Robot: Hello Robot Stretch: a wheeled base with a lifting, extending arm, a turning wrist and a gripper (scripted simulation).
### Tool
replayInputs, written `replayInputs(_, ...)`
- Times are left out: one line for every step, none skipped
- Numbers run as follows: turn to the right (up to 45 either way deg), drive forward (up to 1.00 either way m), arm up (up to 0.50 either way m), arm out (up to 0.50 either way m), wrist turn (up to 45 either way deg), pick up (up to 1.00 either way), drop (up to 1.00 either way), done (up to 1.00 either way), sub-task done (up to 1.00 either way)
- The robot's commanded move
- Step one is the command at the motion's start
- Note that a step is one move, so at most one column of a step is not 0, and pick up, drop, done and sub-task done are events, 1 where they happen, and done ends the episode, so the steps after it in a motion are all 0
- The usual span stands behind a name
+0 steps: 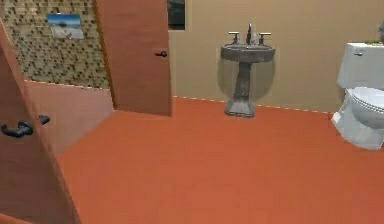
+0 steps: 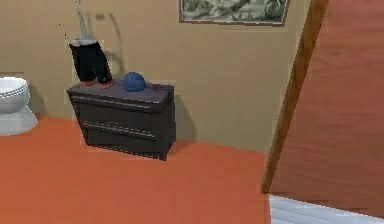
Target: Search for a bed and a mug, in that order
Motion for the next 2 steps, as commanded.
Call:
replayInputs(-9.0,0.00,0.00,0.00,0.0,0.00,0.00,0.00,0.00)
replayInputs(0.0,1.00,0.00,0.00,0.0,0.00,0.00,0.00,0.00)
